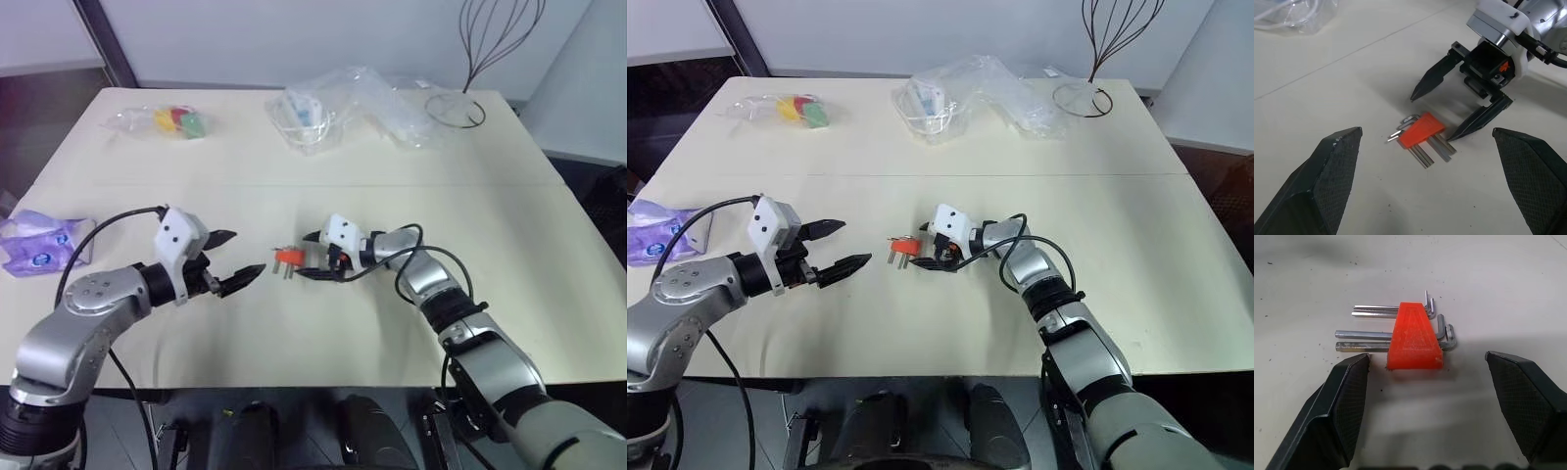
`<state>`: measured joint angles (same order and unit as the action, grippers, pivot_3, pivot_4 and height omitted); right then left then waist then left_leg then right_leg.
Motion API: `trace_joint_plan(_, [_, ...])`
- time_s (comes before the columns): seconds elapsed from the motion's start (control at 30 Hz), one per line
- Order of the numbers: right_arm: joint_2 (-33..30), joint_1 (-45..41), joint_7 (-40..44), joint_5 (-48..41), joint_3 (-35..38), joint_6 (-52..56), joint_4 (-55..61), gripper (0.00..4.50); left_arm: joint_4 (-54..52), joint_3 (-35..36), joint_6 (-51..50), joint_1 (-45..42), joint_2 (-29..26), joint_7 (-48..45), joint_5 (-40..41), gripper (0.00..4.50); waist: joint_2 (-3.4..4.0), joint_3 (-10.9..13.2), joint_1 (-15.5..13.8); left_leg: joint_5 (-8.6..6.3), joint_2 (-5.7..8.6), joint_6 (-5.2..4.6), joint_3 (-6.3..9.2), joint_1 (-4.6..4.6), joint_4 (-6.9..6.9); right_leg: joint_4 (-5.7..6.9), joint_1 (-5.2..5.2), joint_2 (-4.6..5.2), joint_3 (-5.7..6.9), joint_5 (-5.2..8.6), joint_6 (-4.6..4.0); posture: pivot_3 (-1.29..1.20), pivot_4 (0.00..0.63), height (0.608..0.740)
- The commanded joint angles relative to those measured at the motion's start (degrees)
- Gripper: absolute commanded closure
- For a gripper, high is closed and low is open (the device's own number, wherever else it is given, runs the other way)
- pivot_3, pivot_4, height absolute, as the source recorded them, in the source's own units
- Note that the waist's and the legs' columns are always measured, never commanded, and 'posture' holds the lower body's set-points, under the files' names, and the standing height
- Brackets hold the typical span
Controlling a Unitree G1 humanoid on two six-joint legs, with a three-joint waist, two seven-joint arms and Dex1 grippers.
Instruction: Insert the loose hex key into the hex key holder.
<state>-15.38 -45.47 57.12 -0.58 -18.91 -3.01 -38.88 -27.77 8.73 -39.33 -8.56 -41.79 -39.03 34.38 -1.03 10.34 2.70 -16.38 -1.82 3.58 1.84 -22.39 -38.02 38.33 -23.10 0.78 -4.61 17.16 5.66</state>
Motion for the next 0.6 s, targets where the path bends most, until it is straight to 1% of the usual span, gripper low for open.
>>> trace_joint_plan(0.03, [0.98,-0.98,0.47,0.61,0.43,-0.86,-0.52,0.55,-1.88,1.78,0.96,0.28,-0.23,0.26,0.01,0.04,0.00,0.00,0.01,0.00,0.00,0.00,0.00,0.00,0.00,0.00,0.00,0.00,0.00,0.00,0.00,0.00,0.150,0.740])
trace_joint_plan(0.13, [1.43,-1.09,0.94,1.04,0.32,-1.39,-1.27,1.39,-2.27,1.95,1.34,1.23,-0.07,0.63,-0.25,0.00,0.00,0.00,0.10,0.00,0.00,0.00,0.00,0.00,0.02,0.00,0.00,0.00,0.00,0.00,0.00,0.00,0.150,0.740])
trace_joint_plan(0.23, [1.71,-1.04,1.27,1.31,0.41,-1.66,-1.65,2.90,-2.29,1.91,1.59,1.39,0.02,0.92,-0.34,0.00,0.01,0.00,0.02,0.00,0.00,0.00,0.00,0.00,0.03,0.00,-0.01,0.00,0.00,0.00,0.00,0.00,0.150,0.740])
trace_joint_plan(0.27, [1.74,-1.00,1.28,1.46,0.44,-1.78,-1.73,3.33,-2.28,1.87,1.60,1.38,0.02,0.97,-0.33,0.00,0.00,0.00,-0.03,0.00,0.00,0.00,0.00,0.00,0.02,0.00,-0.01,0.01,-0.01,0.00,0.00,0.00,0.150,0.740])
trace_joint_plan(0.3, [1.69,-0.90,1.30,1.58,0.48,-1.89,-1.70,3.54,-2.33,1.81,1.57,1.36,0.06,1.08,-0.31,0.00,0.00,0.00,-0.07,0.00,0.00,0.00,0.00,0.01,0.02,0.00,0.00,0.03,-0.01,0.00,0.00,0.00,0.150,0.740])
trace_joint_plan(0.4, [1.28,-0.51,0.18,2.45,0.58,-3.09,-0.93,3.54,-2.18,1.72,1.68,1.32,0.13,1.11,-0.32,0.00,0.00,0.00,-0.05,0.00,0.01,0.00,0.00,0.00,0.02,0.00,0.00,0.04,0.00,0.00,0.00,0.00,0.150,0.740])
trace_joint_plan(0.5, [-0.49,0.18,-4.92,5.92,0.58,-8.44,1.67,3.54,-1.41,1.55,1.90,0.82,0.23,0.65,-0.16,0.00,0.01,0.00,-0.13,0.00,0.01,0.00,0.00,0.00,0.02,0.00,-0.01,0.04,0.00,0.00,0.00,0.00,0.150,0.740])
trace_joint_plan(0.6, [-3.79,1.21,-10.52,9.93,1.27,-14.44,7.24,3.54,-0.25,1.73,1.23,-1.13,0.80,0.14,1.50,0.00,0.01,0.01,-0.39,0.00,0.04,0.01,0.00,-0.03,0.01,0.00,-0.01,0.09,0.01,0.00,0.00,0.00,0.150,0.740])
